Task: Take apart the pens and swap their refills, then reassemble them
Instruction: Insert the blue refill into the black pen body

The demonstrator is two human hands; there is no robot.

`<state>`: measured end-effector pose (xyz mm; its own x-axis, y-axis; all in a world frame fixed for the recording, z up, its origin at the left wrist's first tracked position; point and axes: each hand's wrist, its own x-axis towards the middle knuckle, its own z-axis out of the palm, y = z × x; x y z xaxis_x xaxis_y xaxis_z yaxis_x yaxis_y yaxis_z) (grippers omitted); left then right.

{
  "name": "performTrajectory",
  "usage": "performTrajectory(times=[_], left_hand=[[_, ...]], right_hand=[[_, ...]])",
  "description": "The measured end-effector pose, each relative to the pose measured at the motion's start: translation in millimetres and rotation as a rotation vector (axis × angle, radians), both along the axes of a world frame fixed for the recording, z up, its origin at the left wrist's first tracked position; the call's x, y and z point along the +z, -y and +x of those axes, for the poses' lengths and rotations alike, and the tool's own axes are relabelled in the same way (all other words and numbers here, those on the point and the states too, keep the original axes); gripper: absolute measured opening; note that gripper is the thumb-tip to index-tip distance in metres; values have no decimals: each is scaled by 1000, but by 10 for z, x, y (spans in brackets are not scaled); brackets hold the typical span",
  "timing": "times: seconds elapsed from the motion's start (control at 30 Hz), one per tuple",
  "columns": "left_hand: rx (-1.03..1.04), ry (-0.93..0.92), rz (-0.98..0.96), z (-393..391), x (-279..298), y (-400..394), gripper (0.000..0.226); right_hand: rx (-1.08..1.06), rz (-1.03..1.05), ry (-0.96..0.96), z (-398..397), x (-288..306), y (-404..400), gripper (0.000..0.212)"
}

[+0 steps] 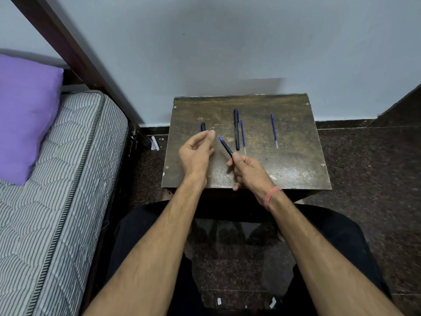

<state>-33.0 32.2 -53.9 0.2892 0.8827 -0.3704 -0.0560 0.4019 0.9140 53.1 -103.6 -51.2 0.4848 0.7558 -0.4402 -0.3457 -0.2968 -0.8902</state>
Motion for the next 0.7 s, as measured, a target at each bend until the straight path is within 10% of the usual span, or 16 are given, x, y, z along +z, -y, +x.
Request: performTrajectory(times=[0.33,0.7], left_hand=[[-186,-940,436,377,220,-651,25],[-14,64,-356,50,120,-311,14]], right_hand=[[13,-5,94,-22,-217,-9,29],[16,11,179,-76,-89,16,24]])
